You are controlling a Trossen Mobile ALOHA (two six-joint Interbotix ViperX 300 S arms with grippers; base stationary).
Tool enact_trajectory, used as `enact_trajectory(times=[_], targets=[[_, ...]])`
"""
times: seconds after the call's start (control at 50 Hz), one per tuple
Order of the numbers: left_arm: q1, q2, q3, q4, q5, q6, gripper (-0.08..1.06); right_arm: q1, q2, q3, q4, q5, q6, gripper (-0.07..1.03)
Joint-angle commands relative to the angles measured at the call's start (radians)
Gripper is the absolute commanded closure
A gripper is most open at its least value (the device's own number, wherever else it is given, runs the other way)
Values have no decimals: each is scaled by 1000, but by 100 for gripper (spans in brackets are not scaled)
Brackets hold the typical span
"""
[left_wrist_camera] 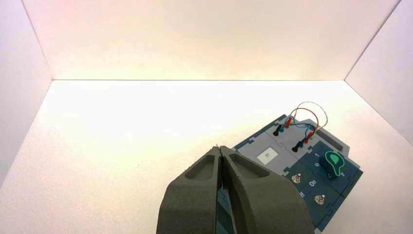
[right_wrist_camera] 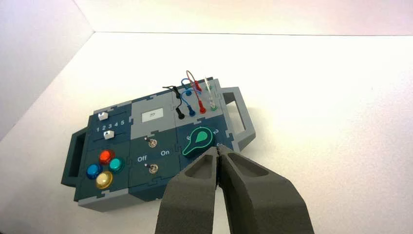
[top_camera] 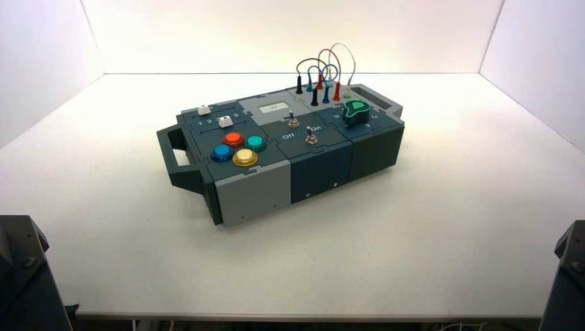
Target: Turn the knob to position 1.
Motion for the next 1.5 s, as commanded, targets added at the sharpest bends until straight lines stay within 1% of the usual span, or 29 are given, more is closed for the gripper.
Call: enact_trajectory(times=[0.02,0.14,0.18,0.3,0.36,0.52,0.62,0.64,0.68,0.72,0.74,0.86,0.92,1.06,1.12,1.24,1.36,1.5], targets=[[-8,58,-29,-15,-11,5,101,5,11,-34,2,-11,-2,98],[-43,156,-48,-40,-41,5,101,6,12,-32,2,-11,-2,98],[-71,207,-58,-46,-66,5,101,6,14,-32,2,-11,-2,98],[-173,350,-109,-43,-129,5,101,6,26,-29,2,-11,-2,99],[-215,410,-135,-44,-147,0,101,5,35,-31,2,-11,-2,99],[-307,552,-218,-44,-152,0,101,5,72,-29,2,-11,-2,99],[-387,641,-281,-44,-141,0,101,6,89,-34,2,-11,-2,98],[-414,672,-299,-44,-135,0,101,5,94,-34,2,-11,-2,98],[-446,712,-327,-43,-124,0,101,6,98,-34,2,-11,-2,98],[-462,733,-342,-44,-120,2,101,5,101,-35,2,-11,-2,99],[-486,764,-362,-43,-109,3,101,5,103,-35,0,-11,-2,99],[-552,876,-426,-43,-71,3,101,5,109,-38,-2,-11,-2,99],[-592,939,-465,-43,-43,3,101,2,109,-38,-3,-11,-2,99],[-672,1043,-534,-41,26,9,101,-6,110,-38,-5,-11,2,99],[-699,1081,-565,-41,55,17,101,-8,110,-43,-6,-11,2,99],[-752,1157,-623,-41,106,54,101,-15,110,-44,-9,-12,2,98],[-776,1216,-667,-41,132,87,101,-40,109,-52,-11,-11,3,99],[-779,1284,-715,-41,150,152,101,-69,95,-61,-17,-12,2,99]])
